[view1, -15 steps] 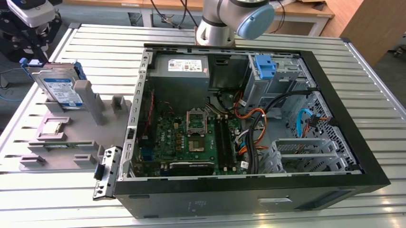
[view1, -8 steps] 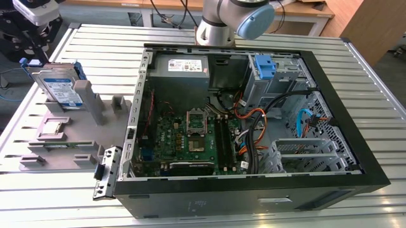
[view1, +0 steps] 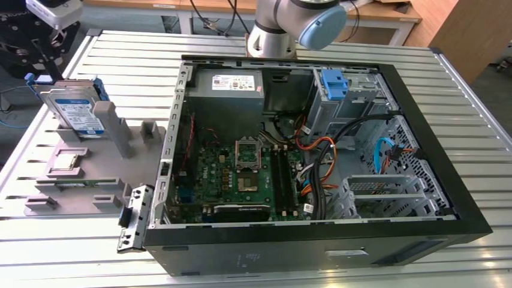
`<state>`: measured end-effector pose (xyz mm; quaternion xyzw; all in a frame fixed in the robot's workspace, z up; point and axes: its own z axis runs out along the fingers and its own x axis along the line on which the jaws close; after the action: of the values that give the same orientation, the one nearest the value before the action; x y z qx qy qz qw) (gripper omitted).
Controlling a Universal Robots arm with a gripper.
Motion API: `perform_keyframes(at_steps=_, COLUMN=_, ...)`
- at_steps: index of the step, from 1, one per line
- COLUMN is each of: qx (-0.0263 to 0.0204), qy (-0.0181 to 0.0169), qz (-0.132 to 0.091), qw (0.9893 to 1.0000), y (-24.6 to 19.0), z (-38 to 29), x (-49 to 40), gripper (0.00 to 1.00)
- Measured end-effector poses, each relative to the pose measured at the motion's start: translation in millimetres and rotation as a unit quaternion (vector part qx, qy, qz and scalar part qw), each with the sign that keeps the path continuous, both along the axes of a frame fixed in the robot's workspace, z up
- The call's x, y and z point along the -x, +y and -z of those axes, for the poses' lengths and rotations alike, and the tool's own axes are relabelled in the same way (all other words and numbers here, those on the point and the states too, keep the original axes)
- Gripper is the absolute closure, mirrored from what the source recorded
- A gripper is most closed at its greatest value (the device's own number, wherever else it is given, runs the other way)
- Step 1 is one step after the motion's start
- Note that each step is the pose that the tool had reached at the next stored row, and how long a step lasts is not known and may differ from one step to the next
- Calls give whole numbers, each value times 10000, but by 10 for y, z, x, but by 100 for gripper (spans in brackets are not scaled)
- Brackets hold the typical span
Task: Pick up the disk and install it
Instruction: 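Pick up the disk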
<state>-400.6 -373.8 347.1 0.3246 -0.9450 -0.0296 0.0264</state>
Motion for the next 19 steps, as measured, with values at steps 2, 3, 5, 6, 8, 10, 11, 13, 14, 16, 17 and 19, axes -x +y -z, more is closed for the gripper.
perform_keyframes(at_steps=2, qx=0, qy=0, qz=-184, qw=9998, y=0, z=1, x=-4, gripper=89)
perform_keyframes(at_steps=3, qx=0, qy=0, qz=-246, qw=9997, y=0, z=1, x=-6, gripper=89)
perform_keyframes(at_steps=5, qx=0, qy=0, qz=-368, qw=9993, y=0, z=2, x=-9, gripper=89)
perform_keyframes(at_steps=6, qx=0, qy=0, qz=-434, qw=9991, y=0, z=3, x=-10, gripper=89)
perform_keyframes(at_steps=8, qx=0, qy=0, qz=-562, qw=9984, y=0, z=4, x=-12, gripper=89)
perform_keyframes(at_steps=10, qx=0, qy=0, qz=-693, qw=9976, y=0, z=4, x=-14, gripper=89)
perform_keyframes(at_steps=11, qx=0, qy=0, qz=-759, qw=9971, y=-1, z=5, x=-15, gripper=89)
perform_keyframes(at_steps=13, qx=0, qy=0, qz=-895, qw=9960, y=0, z=6, x=-15, gripper=89)
perform_keyframes(at_steps=14, qx=0, qy=0, qz=-968, qw=9953, y=0, z=7, x=-16, gripper=89)
perform_keyframes(at_steps=16, qx=0, qy=0, qz=-1101, qw=9939, y=0, z=8, x=-17, gripper=89)
perform_keyframes(at_steps=17, qx=0, qy=0, qz=-1168, qw=9932, y=0, z=9, x=-18, gripper=89)
perform_keyframes(at_steps=19, qx=0, qy=0, qz=-1302, qw=9915, y=0, z=10, x=-19, gripper=89)
